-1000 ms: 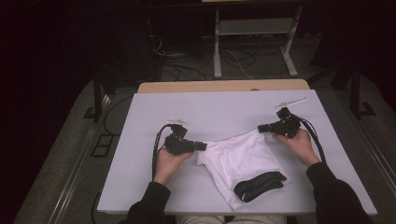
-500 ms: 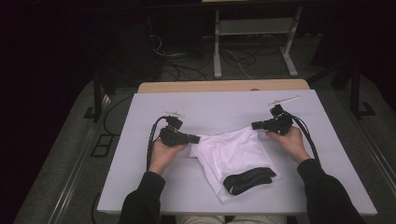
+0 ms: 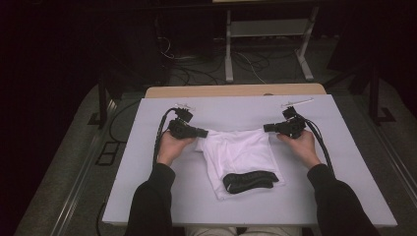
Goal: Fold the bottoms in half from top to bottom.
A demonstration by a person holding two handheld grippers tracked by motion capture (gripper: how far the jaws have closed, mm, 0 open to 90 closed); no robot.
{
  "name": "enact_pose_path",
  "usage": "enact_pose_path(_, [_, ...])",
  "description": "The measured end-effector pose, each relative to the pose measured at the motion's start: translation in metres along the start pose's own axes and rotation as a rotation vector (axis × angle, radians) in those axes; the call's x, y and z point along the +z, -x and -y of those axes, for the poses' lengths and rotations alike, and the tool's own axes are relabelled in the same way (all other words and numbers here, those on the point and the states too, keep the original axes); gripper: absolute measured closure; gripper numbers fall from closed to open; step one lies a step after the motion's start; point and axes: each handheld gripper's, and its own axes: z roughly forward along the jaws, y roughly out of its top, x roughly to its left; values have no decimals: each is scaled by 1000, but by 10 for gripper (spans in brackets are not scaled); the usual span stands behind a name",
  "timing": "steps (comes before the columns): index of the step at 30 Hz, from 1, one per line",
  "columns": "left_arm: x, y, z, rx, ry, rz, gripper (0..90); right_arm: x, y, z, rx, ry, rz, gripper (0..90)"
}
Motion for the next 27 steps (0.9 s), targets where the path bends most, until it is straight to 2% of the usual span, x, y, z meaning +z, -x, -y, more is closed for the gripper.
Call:
enact_pose_path(5, [9,-9,-14,-11,12,-29,853,0,5,-1,13,14,33,879])
enact_pose_path(7, [11,-11,-18,-6,7,-58,853,0,8,-2,17,26,37,878])
enact_pose_path(11, [14,-17,-22,-41,50,-49,853,1,10,-5,10,43,41,878])
enact_pose_path(13, [14,-19,-23,-49,61,-58,853,2,13,-7,-3,54,27,878])
enact_pose_path(15, [13,-21,-25,-56,83,-49,853,3,15,-10,-12,64,29,878])
enact_pose_path(20, [9,-25,-30,-75,101,-37,853,5,17,-21,-17,73,44,878])
enact_pose_path(27, [5,-28,-39,-48,97,-71,853,10,13,-33,-21,83,72,879])
